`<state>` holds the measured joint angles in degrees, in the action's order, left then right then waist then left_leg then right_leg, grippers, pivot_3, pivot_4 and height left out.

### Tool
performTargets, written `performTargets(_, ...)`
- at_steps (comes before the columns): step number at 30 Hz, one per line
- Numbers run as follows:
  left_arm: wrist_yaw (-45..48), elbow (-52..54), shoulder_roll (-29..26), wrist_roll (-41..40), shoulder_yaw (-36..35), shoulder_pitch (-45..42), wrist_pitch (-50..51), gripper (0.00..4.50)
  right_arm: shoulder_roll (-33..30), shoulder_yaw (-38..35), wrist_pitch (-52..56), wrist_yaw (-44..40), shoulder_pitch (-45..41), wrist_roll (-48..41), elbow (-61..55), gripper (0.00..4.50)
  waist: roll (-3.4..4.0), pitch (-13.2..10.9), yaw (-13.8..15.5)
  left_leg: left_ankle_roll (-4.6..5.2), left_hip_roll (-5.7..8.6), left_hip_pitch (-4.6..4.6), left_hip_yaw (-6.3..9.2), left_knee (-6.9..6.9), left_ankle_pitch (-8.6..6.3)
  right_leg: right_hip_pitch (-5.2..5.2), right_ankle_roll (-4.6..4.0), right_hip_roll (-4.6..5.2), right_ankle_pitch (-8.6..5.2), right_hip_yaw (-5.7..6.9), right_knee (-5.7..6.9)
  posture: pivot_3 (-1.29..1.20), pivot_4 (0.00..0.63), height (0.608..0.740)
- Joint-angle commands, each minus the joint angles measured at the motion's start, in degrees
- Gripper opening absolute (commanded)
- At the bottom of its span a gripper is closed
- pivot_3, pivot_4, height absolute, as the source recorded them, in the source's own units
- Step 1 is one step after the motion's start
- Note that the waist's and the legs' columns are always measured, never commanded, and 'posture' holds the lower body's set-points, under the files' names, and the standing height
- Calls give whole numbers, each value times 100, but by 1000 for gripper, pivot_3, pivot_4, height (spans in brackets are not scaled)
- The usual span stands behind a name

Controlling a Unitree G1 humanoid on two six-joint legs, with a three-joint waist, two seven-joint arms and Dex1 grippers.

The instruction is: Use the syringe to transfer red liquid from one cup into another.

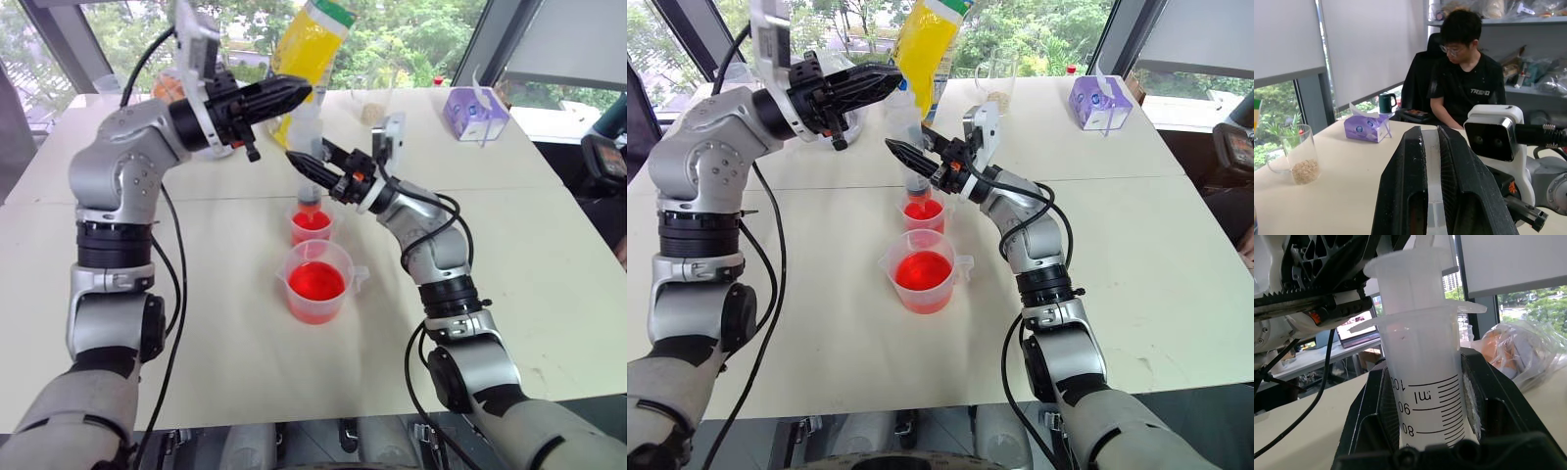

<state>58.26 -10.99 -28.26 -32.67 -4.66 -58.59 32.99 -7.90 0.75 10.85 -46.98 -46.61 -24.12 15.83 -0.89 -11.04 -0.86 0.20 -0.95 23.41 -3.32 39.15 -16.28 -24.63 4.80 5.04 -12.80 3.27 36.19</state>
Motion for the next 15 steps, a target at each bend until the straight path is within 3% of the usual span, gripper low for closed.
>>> performTargets(1, 289, 158, 60, 118, 474, 246, 125, 53, -52, -462, -124, 191, -586, -360, -521, 1371, 0, 0, 0, 0, 0, 0, 0, 0, 0, 0, 0, 0, 0, 0, 0, 0, 150, 740)
performTargets(15, 271, 180, 115, 217, 502, 493, 97, 53, -156, -589, -1, 244, -730, -467, -580, 1371, 0, 0, 0, 0, 0, 0, 0, 0, 0, 0, 0, 0, 0, 0, 0, 0, 150, 740)
